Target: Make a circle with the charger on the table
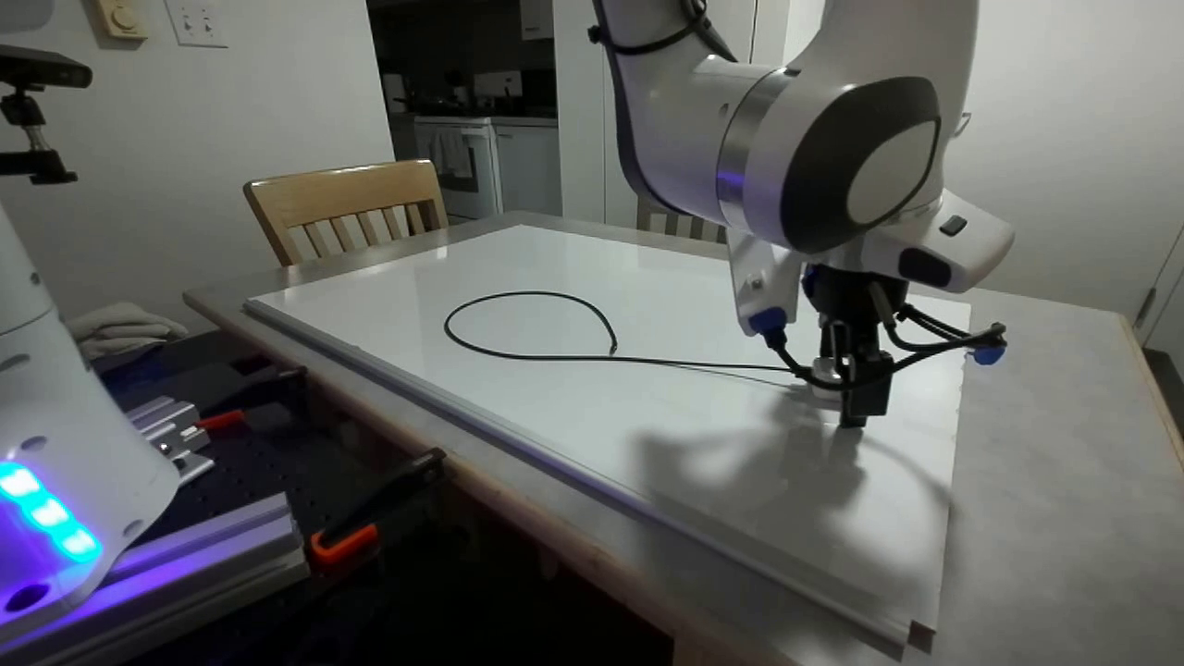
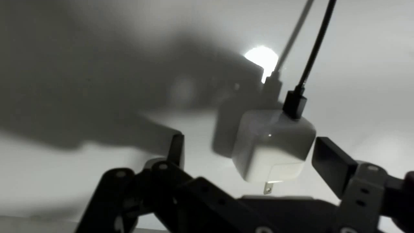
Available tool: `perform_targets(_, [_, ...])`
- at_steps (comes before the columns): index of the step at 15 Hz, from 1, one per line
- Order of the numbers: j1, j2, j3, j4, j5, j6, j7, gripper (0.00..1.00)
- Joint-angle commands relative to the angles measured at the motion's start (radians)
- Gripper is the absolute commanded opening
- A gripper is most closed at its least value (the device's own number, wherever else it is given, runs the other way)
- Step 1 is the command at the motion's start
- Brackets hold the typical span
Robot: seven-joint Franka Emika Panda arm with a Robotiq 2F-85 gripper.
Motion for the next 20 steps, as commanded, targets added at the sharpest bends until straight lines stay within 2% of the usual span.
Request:
perform_targets(1, [0.085, -0.033, -0.063, -0.003, 0.282, 0.008, -0.226, 0.88])
perform_targets(2, [0.110, -0.044, -0.081, -0.004, 0.369, 0.009, -0.292, 0.74])
perform_targets(4, [0.170, -0.071, -0.125, -0.003, 0.545, 0.003, -0.424, 0.60])
perform_targets(8, [0.260, -0.094, -0.193, 0.008, 0.742, -0.011, -0.578, 0.31])
perform_targets(9, [0.284, -0.096, -0.210, 0.013, 0.770, -0.011, -0.602, 0.28])
perform_targets(11, [0.330, -0.104, -0.246, 0.020, 0.806, -0.018, -0.642, 0.28])
perform_targets(15, [0.429, -0.118, -0.324, 0.032, 0.820, -0.023, -0.693, 0.28])
perform_targets(20, [0.524, -0.111, -0.365, 0.064, 0.826, -0.018, -0.725, 0.28])
